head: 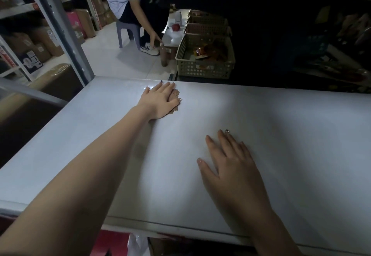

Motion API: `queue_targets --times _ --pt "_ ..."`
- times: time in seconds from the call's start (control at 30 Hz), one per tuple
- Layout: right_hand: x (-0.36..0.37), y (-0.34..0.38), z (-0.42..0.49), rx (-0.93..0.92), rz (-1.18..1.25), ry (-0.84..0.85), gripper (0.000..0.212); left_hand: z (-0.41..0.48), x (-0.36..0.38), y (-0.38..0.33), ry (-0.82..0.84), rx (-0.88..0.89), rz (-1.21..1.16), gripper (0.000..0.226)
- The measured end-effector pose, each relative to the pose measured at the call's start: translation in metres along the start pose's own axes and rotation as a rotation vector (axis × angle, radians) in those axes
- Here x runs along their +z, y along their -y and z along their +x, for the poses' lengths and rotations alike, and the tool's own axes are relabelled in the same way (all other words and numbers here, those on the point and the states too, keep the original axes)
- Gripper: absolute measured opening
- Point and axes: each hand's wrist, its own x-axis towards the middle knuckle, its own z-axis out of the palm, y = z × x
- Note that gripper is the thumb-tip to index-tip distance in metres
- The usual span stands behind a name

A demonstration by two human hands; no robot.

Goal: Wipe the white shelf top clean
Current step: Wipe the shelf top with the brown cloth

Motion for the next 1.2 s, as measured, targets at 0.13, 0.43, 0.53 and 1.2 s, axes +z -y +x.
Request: queue_targets --times 0.13,0.43,0.53,1.2 --pt "-0.001 0.0 0.001 0.002 -0.002 0.014 0.083 -0.004 0.002 0.001 -0.051 0.013 0.038 0.065" --pt "0.001 0.0 0.001 0.002 -0.001 0.015 0.079 -0.037 0.002 0.001 -0.017 0.057 0.007 0.056" --pt "0.0 0.0 0.0 0.005 0.004 0.01 0.074 -0.032 0.001 -0.002 0.04 0.027 0.001 0.067" --pt "0.0 -0.001 0.001 -0.009 0.002 0.004 0.078 0.014 -0.007 0.014 0.109 0.006 -0.043 0.062"
